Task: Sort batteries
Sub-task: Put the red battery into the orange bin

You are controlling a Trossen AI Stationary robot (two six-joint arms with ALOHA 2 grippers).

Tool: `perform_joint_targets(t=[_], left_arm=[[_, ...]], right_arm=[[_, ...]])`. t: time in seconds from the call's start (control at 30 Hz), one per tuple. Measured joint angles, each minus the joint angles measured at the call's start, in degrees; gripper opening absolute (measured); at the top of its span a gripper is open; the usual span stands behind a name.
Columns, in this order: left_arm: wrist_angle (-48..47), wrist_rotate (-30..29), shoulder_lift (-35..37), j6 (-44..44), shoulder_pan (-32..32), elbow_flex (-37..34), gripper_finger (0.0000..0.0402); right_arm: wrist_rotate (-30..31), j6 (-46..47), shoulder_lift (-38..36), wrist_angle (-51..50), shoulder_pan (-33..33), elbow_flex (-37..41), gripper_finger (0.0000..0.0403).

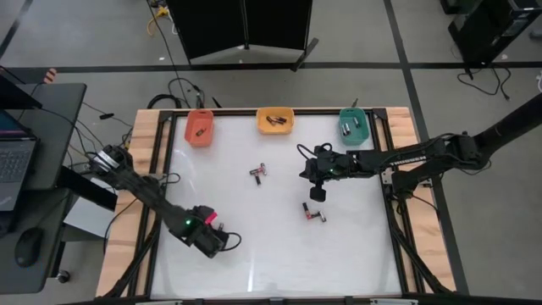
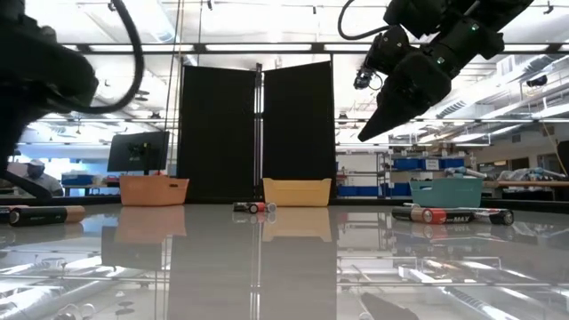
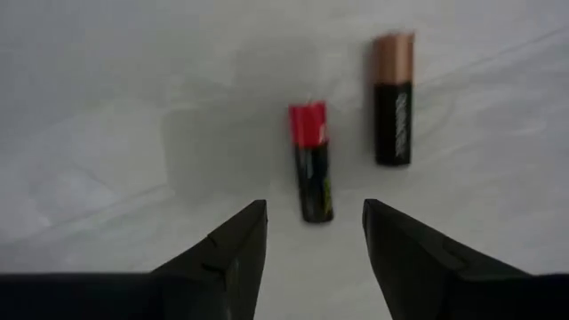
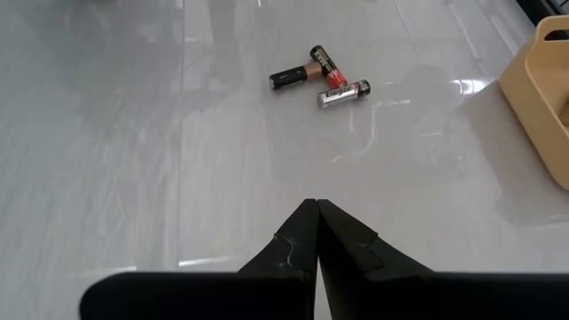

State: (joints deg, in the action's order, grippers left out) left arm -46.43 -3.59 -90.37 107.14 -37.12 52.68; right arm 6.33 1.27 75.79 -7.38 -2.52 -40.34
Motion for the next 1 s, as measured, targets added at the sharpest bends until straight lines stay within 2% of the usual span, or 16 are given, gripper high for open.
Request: perform_joint_targets(t=[0.23,0.43,0.57,0.7,0.77,1.0], left_arm=[[3.6,-1.1,0.0,-1.3,1.2,-3.2,0.0193],[5.2,-0.7,0.2,-0.6,1.1,-5.3,0.0171],[4.8,-0.5,0.2,-1.8,1.1,-5.8,0.0133],[4.0,-0.4,0.2,-5.0,1.1,-5.8,0.007],[2.0,-0.8,0.2,-6.6,1.1,-4.8,0.0044],[-16.9,-5.8,5.0,-10.0,4.1,2.3,0.0044]], right_arm=[[0.0,-0.4,0.0,0.0,0.0,0.0,0.002],[0.0,-0.4,0.0,0.0,0.0,0.0,0.002],[0.0,-0.4,0.0,0.0,0.0,0.0,0.002],[0.0,-0.4,0.0,0.0,0.0,0.0,0.002],[0.0,-0.5,0.0,0.0,0.0,0.0,0.002],[0.0,-1.3,0.0,0.4,-0.1,0.0,0.002]])
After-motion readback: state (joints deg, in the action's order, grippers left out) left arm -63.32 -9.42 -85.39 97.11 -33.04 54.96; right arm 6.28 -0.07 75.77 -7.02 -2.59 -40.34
